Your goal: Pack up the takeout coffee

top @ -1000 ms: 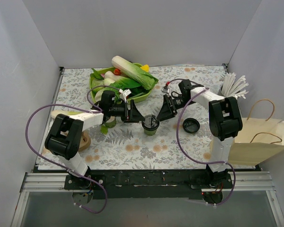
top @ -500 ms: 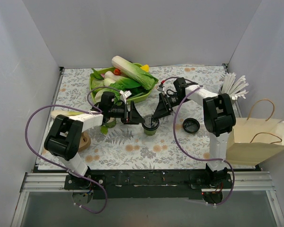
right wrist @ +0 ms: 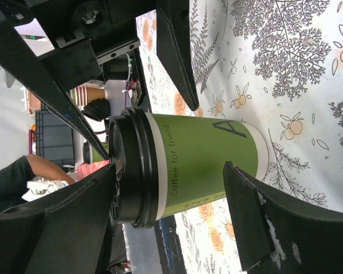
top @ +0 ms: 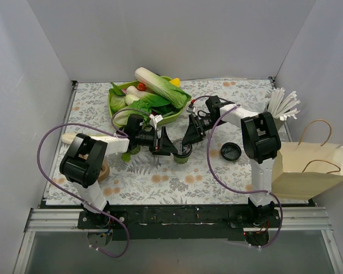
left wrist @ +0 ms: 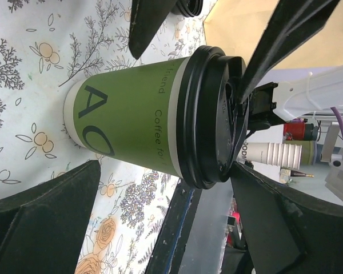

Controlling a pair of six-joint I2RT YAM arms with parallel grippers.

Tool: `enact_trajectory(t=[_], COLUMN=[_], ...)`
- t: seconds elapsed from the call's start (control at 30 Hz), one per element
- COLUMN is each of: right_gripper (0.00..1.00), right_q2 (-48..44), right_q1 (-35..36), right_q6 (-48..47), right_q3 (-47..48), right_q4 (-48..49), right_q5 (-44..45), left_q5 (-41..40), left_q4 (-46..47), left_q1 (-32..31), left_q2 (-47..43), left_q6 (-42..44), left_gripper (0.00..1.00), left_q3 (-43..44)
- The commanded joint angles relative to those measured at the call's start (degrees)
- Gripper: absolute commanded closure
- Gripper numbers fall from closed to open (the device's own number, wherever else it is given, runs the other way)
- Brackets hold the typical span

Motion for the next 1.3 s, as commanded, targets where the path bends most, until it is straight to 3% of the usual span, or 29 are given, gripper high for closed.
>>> enact_trajectory(t=[0.0, 0.3, 0.53, 0.73, 0.87, 1.0, 1.27], right_gripper=[0.18, 0.28, 0.28, 0.26, 0.25, 0.25, 0.25], right_q2=[1.52, 4.16, 5.66, 5.75, 5.4, 4.6, 4.61], right_q1=[-0.12, -0.3, -0.21, 0.14, 0.58, 1.11, 1.63], right_q6=[1.84, 13.27, 16.79, 9.95, 3.98, -1.31, -5.18], right_q3=[-0.64, -7.84, -8.55, -5.83, -3.63, -3.1, -3.1], right_q4=[1.84, 12.65, 16.43, 12.77, 8.09, 4.05, 2.02], right_q5=[-2.64, -8.61, -12.65, -11.96, -9.06, -2.65, -1.67], left_q5=[-1.4, -2.01, -2.54, -1.93, -2.53, -8.69, -8.35], left_q4=[0.96, 4.21, 9.13, 11.07, 15.72, 14.5, 14.77], left_q1=[-0.14, -0.14, -0.14, -0.22, -0.31, -0.49, -0.58], left_q2=[1.57, 4.73, 6.85, 8.16, 10.09, 12.38, 14.67], left_q6=[1.11, 3.3, 4.44, 10.94, 9.02, 9.37, 10.16], left_gripper=[0.04, 0.07, 0.09, 0.09, 0.1, 0.12, 0.14], left_q3=[1.36, -0.04, -1.97, -4.79, -6.72, -5.76, -4.88])
